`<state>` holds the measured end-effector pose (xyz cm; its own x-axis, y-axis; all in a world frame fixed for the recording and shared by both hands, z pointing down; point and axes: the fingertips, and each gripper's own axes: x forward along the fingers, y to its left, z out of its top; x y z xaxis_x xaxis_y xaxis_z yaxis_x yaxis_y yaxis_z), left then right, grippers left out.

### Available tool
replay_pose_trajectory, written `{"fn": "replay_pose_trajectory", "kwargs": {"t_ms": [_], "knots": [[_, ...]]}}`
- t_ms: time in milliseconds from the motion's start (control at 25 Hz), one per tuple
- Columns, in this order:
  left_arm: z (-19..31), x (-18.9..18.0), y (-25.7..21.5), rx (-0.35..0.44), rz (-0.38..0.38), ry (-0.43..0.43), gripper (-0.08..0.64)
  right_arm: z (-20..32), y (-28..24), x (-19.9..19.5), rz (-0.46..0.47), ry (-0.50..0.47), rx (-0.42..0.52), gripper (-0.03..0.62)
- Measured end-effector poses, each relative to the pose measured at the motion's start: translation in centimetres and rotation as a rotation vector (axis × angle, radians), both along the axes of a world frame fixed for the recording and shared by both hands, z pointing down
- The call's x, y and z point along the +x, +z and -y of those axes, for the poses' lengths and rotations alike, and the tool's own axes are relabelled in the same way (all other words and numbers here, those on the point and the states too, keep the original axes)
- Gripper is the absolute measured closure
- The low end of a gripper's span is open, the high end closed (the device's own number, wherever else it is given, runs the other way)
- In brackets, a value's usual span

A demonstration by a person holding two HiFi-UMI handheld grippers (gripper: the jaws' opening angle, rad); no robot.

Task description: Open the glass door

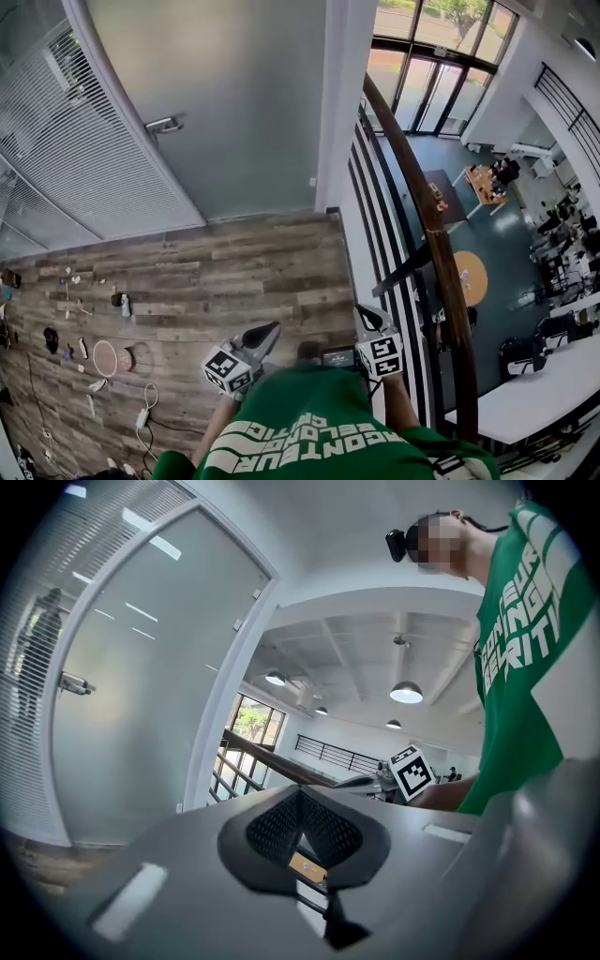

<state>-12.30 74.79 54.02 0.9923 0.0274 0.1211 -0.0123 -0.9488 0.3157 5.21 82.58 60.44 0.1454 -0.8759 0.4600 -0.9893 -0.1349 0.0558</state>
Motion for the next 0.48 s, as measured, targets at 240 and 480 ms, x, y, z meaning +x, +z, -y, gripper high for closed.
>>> {"fn": "replay_pose_trajectory", "kwargs": {"t_ms": [240,480], "knots": [[1.9,2.5,0.2,-0.019,0.007,-0.046,0.545,1.5,0.5,3.1,0.037,-0.012,-0.016,0.600],[4.4,4.7,0.9,-0.037,0.004,-0.056,0.546,4.6,0.6,4.0,0.030,-0.059,-0.031,0.600]]}}
